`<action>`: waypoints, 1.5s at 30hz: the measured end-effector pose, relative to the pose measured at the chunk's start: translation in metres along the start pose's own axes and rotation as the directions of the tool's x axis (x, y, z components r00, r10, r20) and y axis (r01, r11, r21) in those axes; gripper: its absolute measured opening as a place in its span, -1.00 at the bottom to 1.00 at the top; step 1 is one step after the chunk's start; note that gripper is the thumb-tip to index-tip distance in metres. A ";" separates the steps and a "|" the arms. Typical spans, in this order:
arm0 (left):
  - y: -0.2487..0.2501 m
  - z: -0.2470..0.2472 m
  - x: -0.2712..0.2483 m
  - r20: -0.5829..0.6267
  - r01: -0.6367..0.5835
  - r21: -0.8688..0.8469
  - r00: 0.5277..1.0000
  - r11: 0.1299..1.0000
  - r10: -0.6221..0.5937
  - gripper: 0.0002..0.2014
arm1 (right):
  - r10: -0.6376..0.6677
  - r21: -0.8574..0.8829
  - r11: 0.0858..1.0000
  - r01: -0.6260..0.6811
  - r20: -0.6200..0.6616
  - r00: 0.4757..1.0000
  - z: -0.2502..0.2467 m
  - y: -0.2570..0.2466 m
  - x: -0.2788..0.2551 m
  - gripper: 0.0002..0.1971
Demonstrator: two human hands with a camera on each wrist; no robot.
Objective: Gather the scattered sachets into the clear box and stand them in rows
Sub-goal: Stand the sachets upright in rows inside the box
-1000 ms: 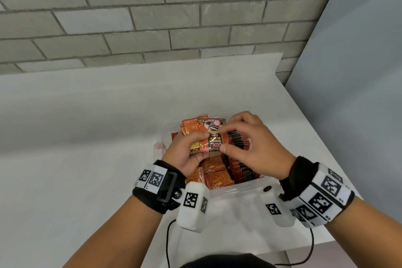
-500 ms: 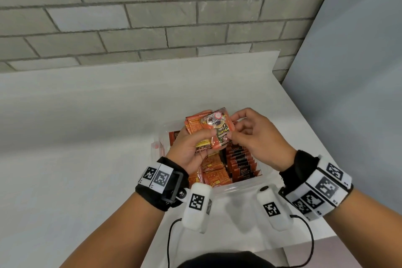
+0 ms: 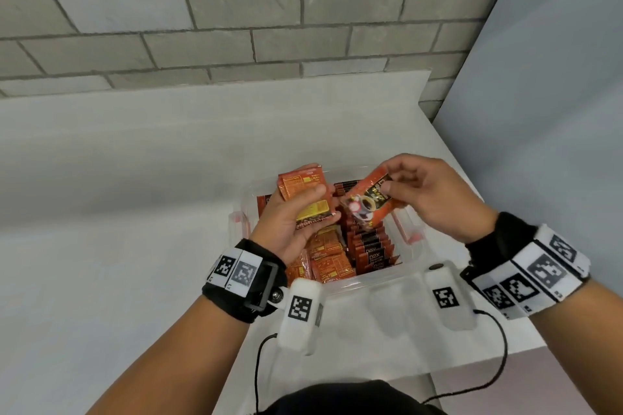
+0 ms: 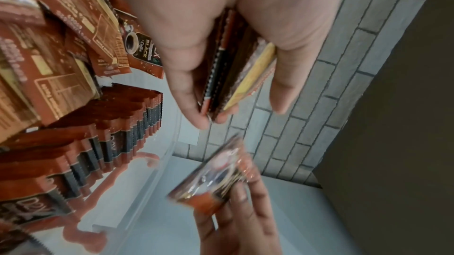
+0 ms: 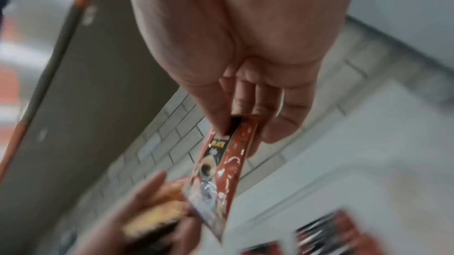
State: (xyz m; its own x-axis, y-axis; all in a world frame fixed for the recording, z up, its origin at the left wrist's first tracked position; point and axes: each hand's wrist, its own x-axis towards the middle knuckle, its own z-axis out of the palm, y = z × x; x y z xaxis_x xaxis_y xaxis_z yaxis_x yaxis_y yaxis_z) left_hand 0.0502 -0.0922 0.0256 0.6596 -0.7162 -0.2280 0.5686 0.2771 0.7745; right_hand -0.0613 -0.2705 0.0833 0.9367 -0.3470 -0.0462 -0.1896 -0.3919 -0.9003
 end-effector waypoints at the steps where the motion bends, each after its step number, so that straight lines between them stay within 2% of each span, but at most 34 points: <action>1: 0.002 -0.001 0.000 -0.014 -0.004 -0.014 1.000 1.000 0.004 -0.75 | -0.028 -0.118 0.992 0.031 0.028 0.999 -0.006 0.002 -0.002 -0.82; 3: 0.004 -0.004 0.000 -0.031 -0.009 -0.010 0.999 1.000 0.008 -0.75 | 0.001 -0.311 0.949 0.046 0.148 0.989 -0.010 0.008 -0.007 -0.79; 6: 0.003 -0.005 0.000 -0.028 -0.001 0.006 1.000 1.000 0.001 -0.72 | 0.064 -0.457 0.886 0.075 0.282 0.957 -0.004 0.018 -0.016 -0.76; 13: 0.002 -0.003 -0.001 -0.033 0.020 0.058 0.999 0.998 -0.018 -0.69 | 0.144 -0.511 0.855 0.087 0.394 0.908 0.005 0.021 -0.018 -0.79; 19: 0.001 -0.003 -0.003 -0.039 0.031 0.096 0.999 0.995 -0.028 -0.69 | 0.129 -0.619 0.756 0.213 0.461 0.878 0.018 0.028 -0.017 -0.75; 21: 0.001 -0.003 -0.003 -0.040 0.034 0.101 0.999 0.994 -0.030 -0.67 | 0.168 -0.645 0.738 0.200 0.462 0.871 0.021 0.028 -0.018 -0.77; 25: 0.000 -0.002 -0.003 -0.044 0.046 0.115 0.998 0.992 -0.042 -0.67 | 0.171 -0.658 0.735 0.162 0.411 0.896 0.025 0.031 -0.017 -0.88; 33: -0.001 -0.003 -0.002 -0.056 0.071 0.149 0.996 0.986 -0.063 -0.72 | 0.209 -0.680 0.714 0.166 0.433 0.877 0.031 0.034 -0.013 -0.88; 39: -0.003 -0.001 0.001 -0.075 0.111 0.166 0.992 0.980 -0.100 -0.76 | 0.211 -0.686 0.711 0.155 0.419 0.883 0.031 0.035 -0.011 -0.93; 43: -0.007 -0.003 0.006 -0.130 0.211 0.194 0.974 0.958 -0.188 -0.88 | 0.246 -0.615 0.788 0.034 0.365 0.898 0.022 0.034 -0.012 -0.90; 45: -0.008 -0.003 0.010 -0.171 0.280 0.205 0.954 0.938 -0.248 -0.89 | 0.216 -0.521 0.853 -0.030 0.299 0.930 0.016 0.033 -0.012 -0.88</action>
State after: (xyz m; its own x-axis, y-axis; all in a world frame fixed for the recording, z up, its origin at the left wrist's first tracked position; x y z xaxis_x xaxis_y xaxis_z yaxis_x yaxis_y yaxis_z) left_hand 0.0536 -0.0993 0.0150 0.5720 -0.6425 -0.5099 0.6175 -0.0719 0.7833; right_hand -0.0741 -0.2655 0.0474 0.9178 -0.1524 -0.3665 -0.3435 -0.7676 -0.5411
